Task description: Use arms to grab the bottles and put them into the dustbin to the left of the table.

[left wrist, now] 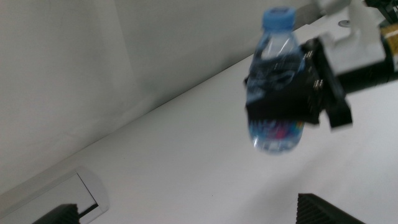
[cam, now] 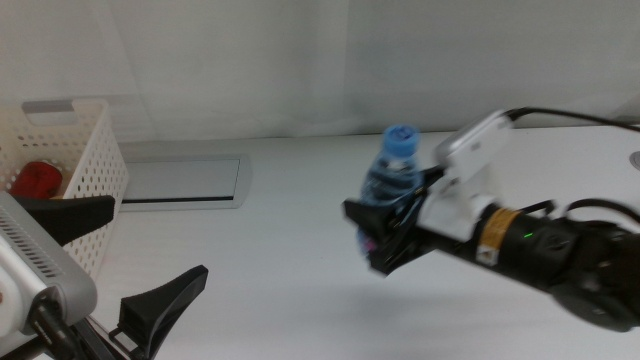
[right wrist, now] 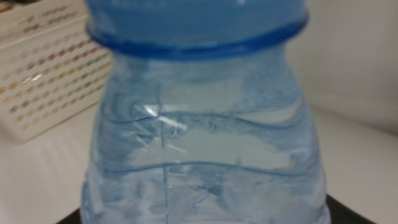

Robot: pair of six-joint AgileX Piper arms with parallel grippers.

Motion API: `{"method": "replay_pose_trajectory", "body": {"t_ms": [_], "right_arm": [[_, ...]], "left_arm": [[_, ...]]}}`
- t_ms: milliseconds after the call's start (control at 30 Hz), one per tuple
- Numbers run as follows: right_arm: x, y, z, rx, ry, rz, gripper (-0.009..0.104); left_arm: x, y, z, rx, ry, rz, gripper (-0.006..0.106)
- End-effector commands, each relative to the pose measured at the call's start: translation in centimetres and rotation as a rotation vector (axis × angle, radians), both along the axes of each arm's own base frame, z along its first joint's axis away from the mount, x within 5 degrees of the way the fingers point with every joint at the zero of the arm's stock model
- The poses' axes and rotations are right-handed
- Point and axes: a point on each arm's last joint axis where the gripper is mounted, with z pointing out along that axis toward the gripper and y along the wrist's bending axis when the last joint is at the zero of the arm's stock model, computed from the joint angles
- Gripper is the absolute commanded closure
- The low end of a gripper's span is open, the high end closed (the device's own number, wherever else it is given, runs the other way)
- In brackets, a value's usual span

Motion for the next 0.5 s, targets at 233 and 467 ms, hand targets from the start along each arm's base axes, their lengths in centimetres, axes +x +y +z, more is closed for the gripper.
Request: {"method": "replay_pose_trajectory", "body": {"t_ms": [233,467], "right_arm": [[0.6,3.6,-3.3,-0.051,0.012,0.069,0.098],[0.9,4.0,-6.2,-0.097,0.072,0.07,0.098]], "left_arm": [[-0.1,-0.1,-0.1,-0.01,0.001,-0.003,0.01],[-0.1,-0.1,-0.1,-0.01,0.001,-0.003,0.01]]}}
